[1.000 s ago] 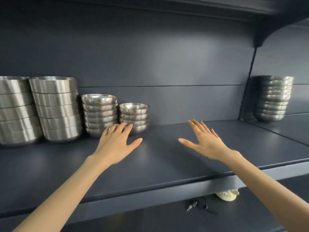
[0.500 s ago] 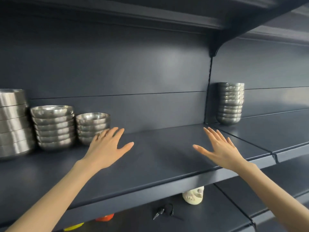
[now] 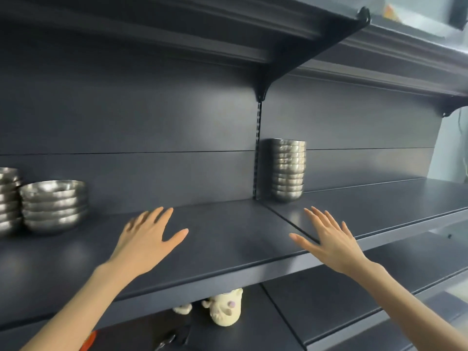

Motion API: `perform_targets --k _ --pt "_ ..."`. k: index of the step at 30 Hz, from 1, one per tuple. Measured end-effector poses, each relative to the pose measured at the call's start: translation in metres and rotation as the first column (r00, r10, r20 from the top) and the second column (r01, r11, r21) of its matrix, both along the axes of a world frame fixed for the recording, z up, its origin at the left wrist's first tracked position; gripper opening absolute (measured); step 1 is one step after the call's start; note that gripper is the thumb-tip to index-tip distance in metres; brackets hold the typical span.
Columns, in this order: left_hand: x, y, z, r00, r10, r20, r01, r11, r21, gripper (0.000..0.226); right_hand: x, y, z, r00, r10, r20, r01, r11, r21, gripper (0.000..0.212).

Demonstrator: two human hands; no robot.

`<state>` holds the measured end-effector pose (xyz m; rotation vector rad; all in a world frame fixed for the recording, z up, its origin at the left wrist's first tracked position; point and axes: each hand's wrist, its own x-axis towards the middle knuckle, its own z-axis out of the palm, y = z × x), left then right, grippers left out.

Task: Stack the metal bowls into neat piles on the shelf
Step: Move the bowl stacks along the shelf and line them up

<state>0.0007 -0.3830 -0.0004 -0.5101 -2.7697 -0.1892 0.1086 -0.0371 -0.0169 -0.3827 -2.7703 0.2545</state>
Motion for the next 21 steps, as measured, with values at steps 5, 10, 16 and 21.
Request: perform_targets --k 5,10,16,21 --pt "-0.001 0.038 0.010 1.000 -0.022 -0.008 0.022 1.000 -0.002 0.074 0.000 0.038 0.000 0.999 -0.027 0.018 0.028 1.000 -0.013 0.099" --pt "-0.019 0.078 0.023 0.999 -0.052 -0.013 0.052 0.999 -0.014 0.072 -0.016 0.068 0.006 0.998 -0.059 0.007 0.059 0.998 -0.034 0.090" --pt "-0.070 0.127 0.039 0.995 -0.095 -0.033 0.095 0.995 0.011 0.072 -0.046 0.106 0.022 0.993 -0.089 -0.081 0.086 0.995 -0.043 0.094" --pt "-0.113 0.176 0.054 0.985 -0.156 -0.074 0.159 0.986 0.041 0.072 -0.083 0.136 0.045 0.978 -0.072 -0.194 0.067 0.997 -0.033 0.094"
